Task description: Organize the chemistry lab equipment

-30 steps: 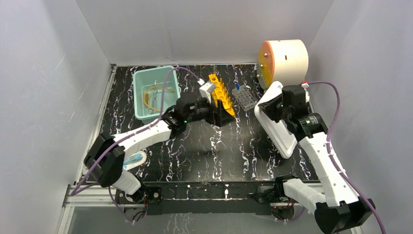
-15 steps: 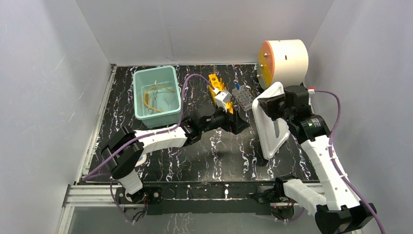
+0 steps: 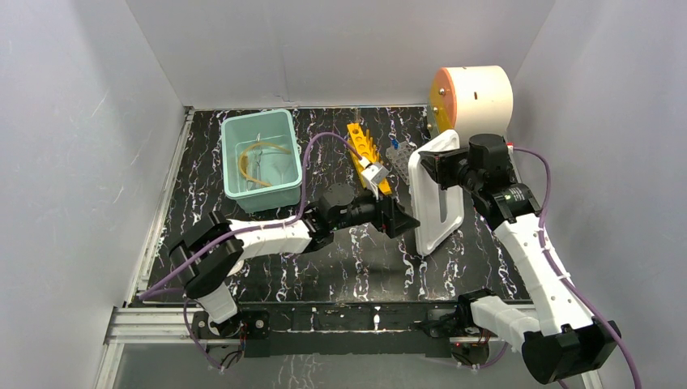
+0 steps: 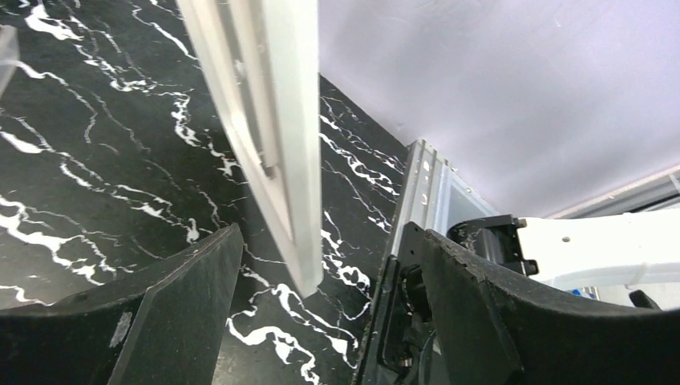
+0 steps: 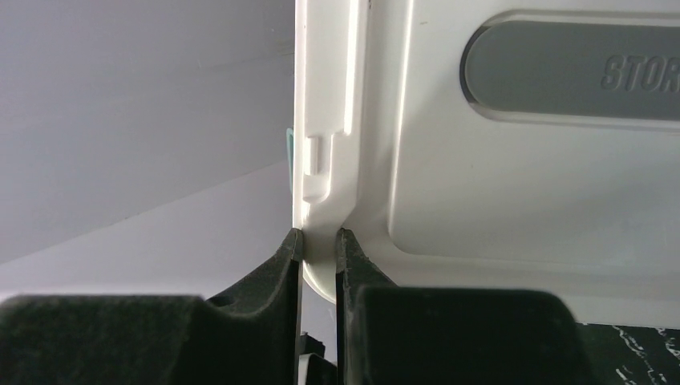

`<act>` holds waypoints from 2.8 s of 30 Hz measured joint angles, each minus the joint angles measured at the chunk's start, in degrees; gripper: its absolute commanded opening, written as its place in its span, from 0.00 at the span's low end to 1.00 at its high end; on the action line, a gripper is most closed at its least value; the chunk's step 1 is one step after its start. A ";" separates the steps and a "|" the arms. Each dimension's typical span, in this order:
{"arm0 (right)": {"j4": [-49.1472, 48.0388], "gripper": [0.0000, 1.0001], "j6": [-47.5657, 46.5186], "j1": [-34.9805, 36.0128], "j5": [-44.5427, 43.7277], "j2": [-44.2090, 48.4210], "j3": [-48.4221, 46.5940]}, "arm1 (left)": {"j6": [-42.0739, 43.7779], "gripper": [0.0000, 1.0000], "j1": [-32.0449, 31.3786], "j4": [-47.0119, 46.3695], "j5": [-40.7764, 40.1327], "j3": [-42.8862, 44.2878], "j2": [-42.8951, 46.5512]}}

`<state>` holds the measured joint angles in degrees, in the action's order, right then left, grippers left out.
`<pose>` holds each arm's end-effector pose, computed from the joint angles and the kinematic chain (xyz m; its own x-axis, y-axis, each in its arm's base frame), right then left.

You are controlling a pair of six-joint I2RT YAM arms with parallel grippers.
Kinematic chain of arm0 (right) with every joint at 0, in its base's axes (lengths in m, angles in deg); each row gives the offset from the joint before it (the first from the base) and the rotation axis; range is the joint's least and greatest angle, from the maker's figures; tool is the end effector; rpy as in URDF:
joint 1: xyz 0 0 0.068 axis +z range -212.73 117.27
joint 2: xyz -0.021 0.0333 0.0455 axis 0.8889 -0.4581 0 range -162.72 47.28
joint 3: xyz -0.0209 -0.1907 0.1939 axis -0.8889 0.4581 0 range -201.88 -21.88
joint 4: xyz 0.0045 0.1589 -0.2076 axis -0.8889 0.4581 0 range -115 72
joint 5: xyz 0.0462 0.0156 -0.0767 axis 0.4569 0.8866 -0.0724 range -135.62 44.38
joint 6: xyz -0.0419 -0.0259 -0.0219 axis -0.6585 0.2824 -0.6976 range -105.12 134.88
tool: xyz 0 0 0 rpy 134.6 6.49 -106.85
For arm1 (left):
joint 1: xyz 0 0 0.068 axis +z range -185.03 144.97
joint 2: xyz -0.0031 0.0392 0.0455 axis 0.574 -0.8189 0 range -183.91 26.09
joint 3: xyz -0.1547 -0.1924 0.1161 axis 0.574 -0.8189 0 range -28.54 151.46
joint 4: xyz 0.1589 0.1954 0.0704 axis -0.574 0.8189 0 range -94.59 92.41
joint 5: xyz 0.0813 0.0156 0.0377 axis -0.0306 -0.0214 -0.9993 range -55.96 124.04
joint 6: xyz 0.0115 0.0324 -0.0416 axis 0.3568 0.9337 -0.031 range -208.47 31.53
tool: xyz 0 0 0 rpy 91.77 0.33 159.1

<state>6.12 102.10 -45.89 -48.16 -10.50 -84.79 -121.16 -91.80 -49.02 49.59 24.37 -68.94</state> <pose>0.2075 0.0611 0.3705 -0.2714 0.9604 -0.0630 0.4067 0.1737 0.8969 0.1966 -0.3176 0.2610 -0.4960 -0.1923 -0.8468 0.8137 0.2377 -0.5305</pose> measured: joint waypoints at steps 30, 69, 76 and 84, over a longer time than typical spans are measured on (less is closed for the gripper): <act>-4.00 0.63 11.17 -1.33 1.20 4.76 3.58 | 0.11 0.00 -1.25 3.78 -3.39 4.83 -7.58; -14.16 0.65 -48.83 0.04 16.06 -21.18 -25.09 | -4.92 0.00 54.53 49.44 38.86 29.33 10.73; -12.68 0.66 -55.15 7.45 13.92 -30.08 -32.17 | -9.09 0.00 66.05 49.40 44.54 25.46 10.95; -11.08 0.65 -61.57 17.97 9.05 -38.12 -35.01 | -7.96 0.00 70.47 53.81 46.69 20.74 12.52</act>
<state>-4.97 40.53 -27.93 -39.11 -48.62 -119.81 -129.11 -21.33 4.79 96.28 45.11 -56.41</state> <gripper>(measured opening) 0.650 0.173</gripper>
